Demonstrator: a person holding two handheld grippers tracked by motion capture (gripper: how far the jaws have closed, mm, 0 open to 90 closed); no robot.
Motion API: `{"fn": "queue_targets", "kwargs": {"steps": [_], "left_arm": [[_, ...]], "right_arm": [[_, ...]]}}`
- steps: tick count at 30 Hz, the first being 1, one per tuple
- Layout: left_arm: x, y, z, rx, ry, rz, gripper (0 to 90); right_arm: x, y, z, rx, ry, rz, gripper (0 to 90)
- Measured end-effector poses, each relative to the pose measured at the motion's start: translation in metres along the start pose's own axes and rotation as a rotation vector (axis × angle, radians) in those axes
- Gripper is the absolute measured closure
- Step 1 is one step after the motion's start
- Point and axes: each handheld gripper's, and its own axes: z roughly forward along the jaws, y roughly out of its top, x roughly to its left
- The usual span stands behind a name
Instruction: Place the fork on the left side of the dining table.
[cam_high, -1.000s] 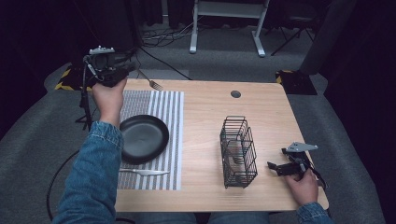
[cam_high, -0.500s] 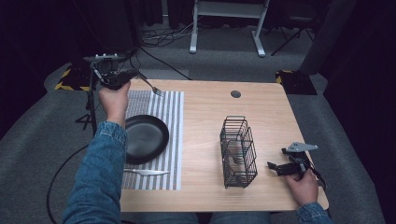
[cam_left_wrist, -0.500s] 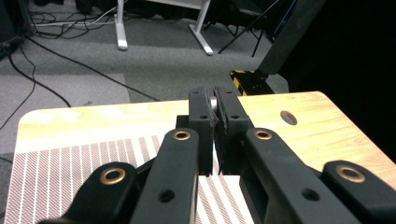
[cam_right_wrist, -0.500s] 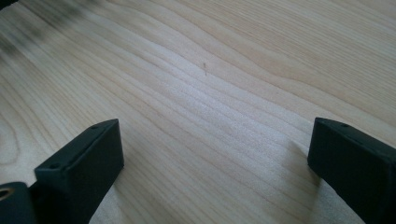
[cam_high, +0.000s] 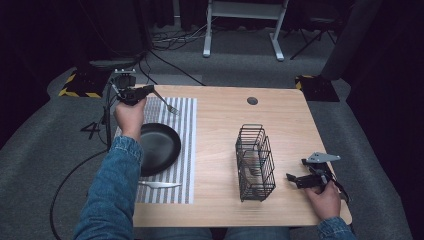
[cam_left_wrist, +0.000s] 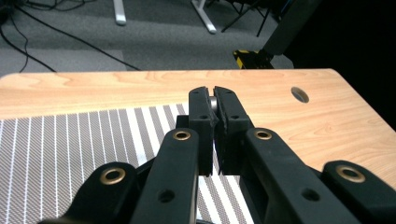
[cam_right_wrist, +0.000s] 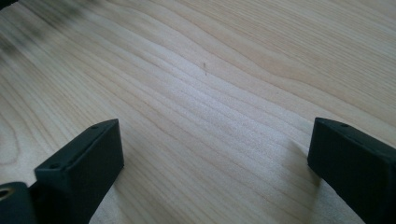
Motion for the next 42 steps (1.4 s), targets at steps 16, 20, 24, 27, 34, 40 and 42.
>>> {"fn": "queue_targets", "kwargs": {"steps": [16, 20, 24, 27, 34, 40, 42], "left_arm": [[-0.004, -0.007, 0.014, 0.037, -0.007, -0.004, 86.5], [-0.001, -0.008, 0.015, 0.042, 0.002, -0.014, 86.4], [0.005, -0.007, 0.016, 0.044, 0.000, -0.026, 85.9], [0.011, -0.007, 0.017, 0.047, 0.017, -0.031, 84.2], [0.029, -0.008, 0.019, 0.059, 0.051, -0.046, 75.9], [0.041, -0.007, 0.021, 0.070, 0.066, -0.058, 71.1], [0.044, -0.007, 0.022, 0.076, 0.073, -0.049, 70.2]], "right_arm": [[0.000, 0.000, 0.000, 0.000, 0.000, 0.000, 3.5], [0.000, 0.000, 0.000, 0.000, 0.000, 0.000, 3.4], [0.000, 0.000, 0.000, 0.000, 0.000, 0.001, 3.5], [0.000, 0.000, 0.000, 0.000, 0.000, 0.000, 3.4], [0.000, 0.000, 0.000, 0.000, 0.000, 0.000, 3.4], [0.000, 0.000, 0.000, 0.000, 0.000, 0.000, 3.5], [0.000, 0.000, 0.000, 0.000, -0.001, 0.001, 3.5]]}}
